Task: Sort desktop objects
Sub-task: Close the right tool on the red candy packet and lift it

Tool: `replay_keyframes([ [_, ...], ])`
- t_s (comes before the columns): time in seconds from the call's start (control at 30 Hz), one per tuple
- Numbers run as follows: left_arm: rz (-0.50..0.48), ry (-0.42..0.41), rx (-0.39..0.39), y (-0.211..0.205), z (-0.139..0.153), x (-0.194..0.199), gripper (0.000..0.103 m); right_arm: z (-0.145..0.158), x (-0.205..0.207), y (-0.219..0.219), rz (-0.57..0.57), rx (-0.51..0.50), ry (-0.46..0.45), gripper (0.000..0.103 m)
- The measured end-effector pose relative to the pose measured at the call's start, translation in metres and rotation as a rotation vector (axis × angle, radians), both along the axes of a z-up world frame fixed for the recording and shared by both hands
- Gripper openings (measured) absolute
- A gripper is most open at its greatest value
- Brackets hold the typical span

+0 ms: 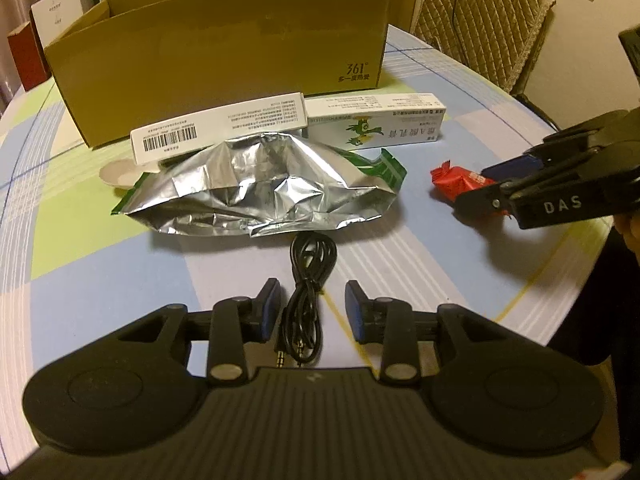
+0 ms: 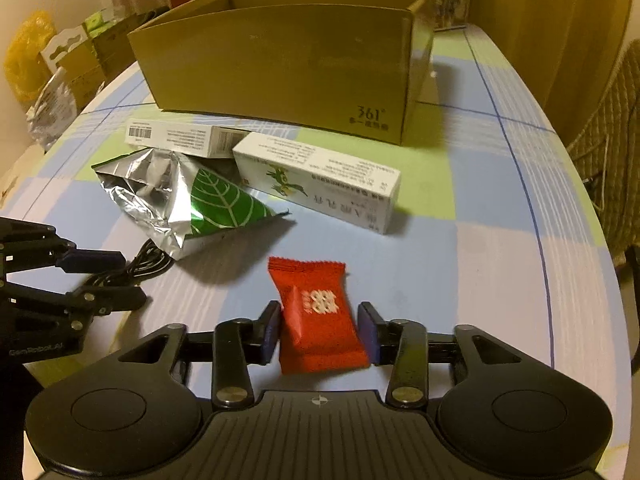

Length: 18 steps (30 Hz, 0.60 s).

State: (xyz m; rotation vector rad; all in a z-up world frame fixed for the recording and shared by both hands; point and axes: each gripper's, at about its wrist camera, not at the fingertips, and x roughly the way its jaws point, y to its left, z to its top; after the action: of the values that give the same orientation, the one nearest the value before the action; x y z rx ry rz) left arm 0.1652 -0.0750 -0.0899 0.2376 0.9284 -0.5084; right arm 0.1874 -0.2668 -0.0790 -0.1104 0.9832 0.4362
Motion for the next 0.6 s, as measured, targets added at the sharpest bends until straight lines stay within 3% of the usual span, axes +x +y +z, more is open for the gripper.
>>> replay_keyframes([
  [0.13,0.013,-0.003,-0.007,0.003,0.0,-0.006,0.017,0.0,-0.005,-0.003,-0.006,0.0,-0.004,0.053],
  [0.43,0.038,-0.011,-0.009,0.01,0.0,-0.014,0.019,-0.002,-0.006,0.002,0.019,0.003,-0.017,0.053],
  [0.6,0.037,-0.003,-0.014,0.009,0.001,-0.013,0.012,-0.004,-0.005,0.003,0.018,0.004,-0.02,0.053],
])
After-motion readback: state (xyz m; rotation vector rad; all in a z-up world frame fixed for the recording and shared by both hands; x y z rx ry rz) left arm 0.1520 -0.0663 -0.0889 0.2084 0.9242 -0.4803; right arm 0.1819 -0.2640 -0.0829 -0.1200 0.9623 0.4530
